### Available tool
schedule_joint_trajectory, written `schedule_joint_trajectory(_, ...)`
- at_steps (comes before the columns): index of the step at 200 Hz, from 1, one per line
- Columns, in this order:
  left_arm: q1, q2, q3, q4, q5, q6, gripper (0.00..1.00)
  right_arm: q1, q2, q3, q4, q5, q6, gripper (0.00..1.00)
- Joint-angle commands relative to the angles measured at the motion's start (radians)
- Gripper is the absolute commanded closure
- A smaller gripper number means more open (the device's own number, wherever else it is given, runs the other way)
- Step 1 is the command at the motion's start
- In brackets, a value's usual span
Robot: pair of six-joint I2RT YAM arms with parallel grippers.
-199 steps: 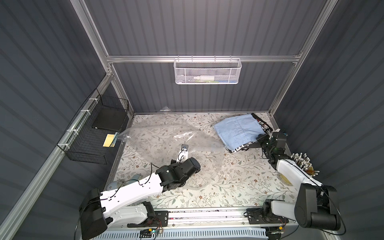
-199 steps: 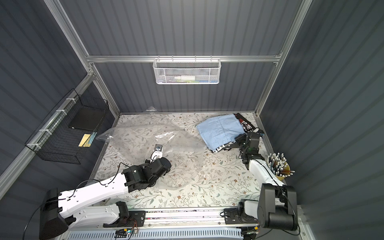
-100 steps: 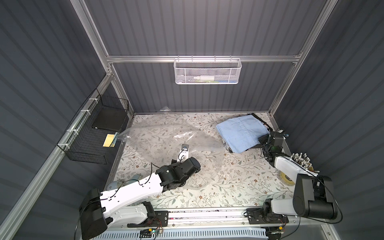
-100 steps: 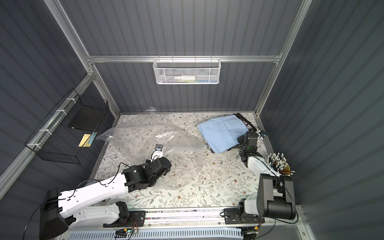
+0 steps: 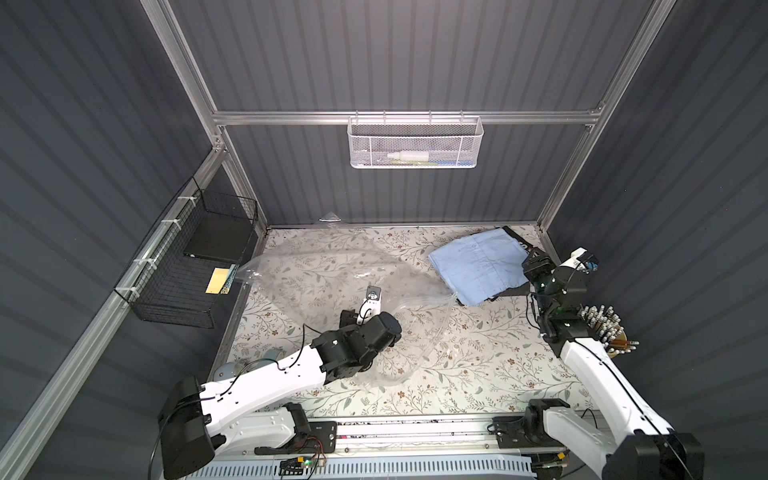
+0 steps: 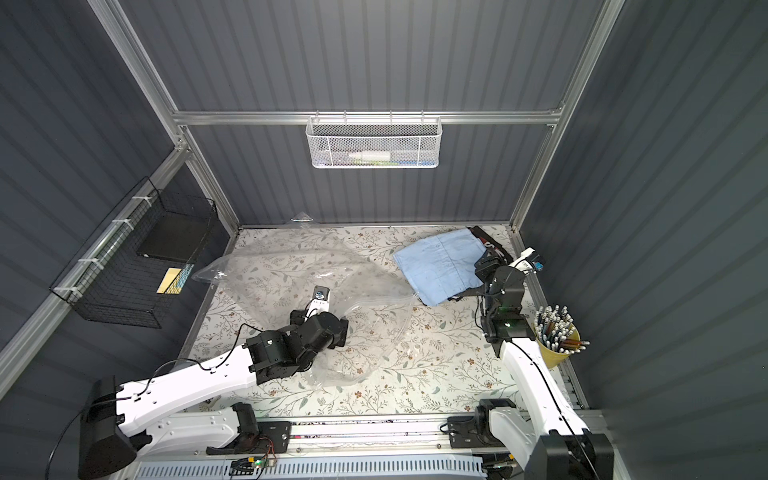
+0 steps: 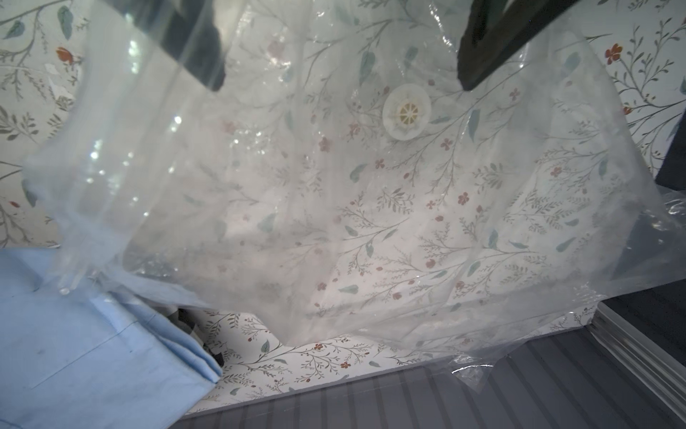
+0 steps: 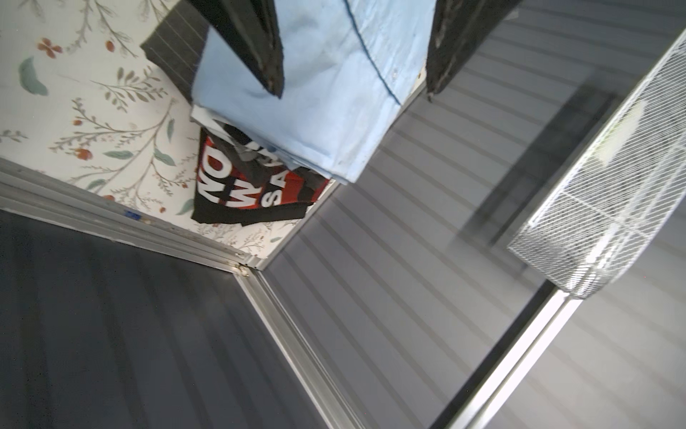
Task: Take the shirt out of the vacuum bag
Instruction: Place the shirt at the center of the board.
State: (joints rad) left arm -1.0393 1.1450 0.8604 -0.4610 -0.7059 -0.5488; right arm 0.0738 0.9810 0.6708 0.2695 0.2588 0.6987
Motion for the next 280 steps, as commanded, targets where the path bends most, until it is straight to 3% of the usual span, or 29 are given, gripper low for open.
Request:
schedule_joint_trajectory(1, 0.008, -0.014, 0.035, 0.089, 0.064, 0.041, 0.01, 0.041, 0.001, 0.049, -0.071, -0.034, -0.045, 0.36)
schedule_joint_trajectory(34, 0.008, -0.035, 0.056, 0.217, 0.165, 0.064, 0.01, 0.117, -0.011, 0.104, -0.122, -0.098, -0.126, 0.32)
schedule_joint_trajectory(45, 0.008, -0.062, 0.044, 0.291, 0.213, 0.078, 0.0, 0.137, -0.024, 0.103, -0.116, -0.084, -0.153, 0.21)
schedule_joint_trajectory(54, 0.008, -0.084, 0.031, 0.351, 0.235, 0.09, 0.01, 0.141, -0.031, 0.109, -0.117, -0.095, -0.174, 0.03)
schedule_joint_trajectory(57, 0.008, -0.092, 0.026, 0.37, 0.239, 0.094, 0.0, 0.141, -0.032, 0.111, -0.119, -0.098, -0.178, 0.02)
schedule_joint_trajectory(73, 0.008, -0.12, 0.025, 0.437, 0.219, 0.125, 0.0, 0.151, -0.05, 0.126, -0.138, -0.105, -0.193, 0.01)
schedule_joint_trajectory(93, 0.009, -0.108, 0.111, 0.36, 0.074, 0.167, 0.01, 0.211, -0.071, 0.148, -0.175, -0.065, -0.238, 0.01)
schedule_joint_trajectory(115, 0.019, -0.076, 0.217, 0.2, -0.127, 0.169, 0.01, 0.343, -0.077, 0.149, -0.217, 0.133, -0.336, 0.01)
schedule_joint_trajectory(146, 0.092, -0.124, 0.195, 0.068, -0.249, 0.056, 0.01, 0.463, -0.107, 0.071, -0.213, 0.447, -0.442, 0.01)
schedule_joint_trajectory(175, 0.157, -0.145, 0.093, -0.028, -0.314, -0.033, 0.0, 0.485, -0.11, -0.007, -0.171, 0.412, -0.522, 0.01)
schedule_joint_trajectory(191, 0.203, -0.094, 0.07, -0.088, -0.303, -0.049, 0.0, 0.486, -0.109, -0.037, -0.179, 0.491, -0.472, 0.01)
schedule_joint_trajectory(206, 0.245, -0.045, 0.074, -0.184, -0.307, -0.136, 0.01, 0.484, -0.12, -0.053, -0.196, 0.507, -0.424, 0.01)
schedule_joint_trajectory(226, 0.331, -0.026, 0.033, -0.167, -0.268, -0.176, 0.01, 0.483, -0.142, -0.077, -0.184, 0.422, -0.409, 0.01)
schedule_joint_trajectory(250, 0.462, -0.008, 0.002, -0.082, -0.122, -0.143, 0.01, 0.485, -0.149, -0.076, -0.197, 0.351, -0.412, 0.01)
schedule_joint_trajectory(280, 0.486, 0.035, -0.001, -0.057, -0.123, -0.124, 0.01, 0.484, -0.158, -0.118, -0.183, 0.494, -0.382, 0.01)
